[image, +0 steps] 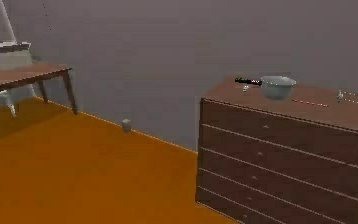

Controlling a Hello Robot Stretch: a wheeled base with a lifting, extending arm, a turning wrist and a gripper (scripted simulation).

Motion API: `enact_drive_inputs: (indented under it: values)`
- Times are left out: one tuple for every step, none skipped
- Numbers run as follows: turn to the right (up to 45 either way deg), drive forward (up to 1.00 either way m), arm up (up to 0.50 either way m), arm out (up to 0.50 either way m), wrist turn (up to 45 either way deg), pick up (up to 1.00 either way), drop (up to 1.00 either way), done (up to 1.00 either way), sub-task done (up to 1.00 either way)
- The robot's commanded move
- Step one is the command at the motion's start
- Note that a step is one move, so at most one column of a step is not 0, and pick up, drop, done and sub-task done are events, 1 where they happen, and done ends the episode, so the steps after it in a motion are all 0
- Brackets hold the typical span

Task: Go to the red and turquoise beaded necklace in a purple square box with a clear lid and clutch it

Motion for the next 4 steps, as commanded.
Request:
enact_drive_inputs:
  values:
    - [-45.0, 0.0, 0.0, 0.0, 0.0, 0.0, 0.0, 0.0, 0.0]
    - [-12.0, 0.0, 0.0, 0.0, 0.0, 0.0, 0.0, 0.0, 0.0]
    - [0.0, 1.0, 0.0, 0.0, 0.0, 0.0, 0.0, 0.0, 0.0]
    - [-9.0, 0.0, 0.0, 0.0, 0.0, 0.0, 0.0, 0.0, 0.0]
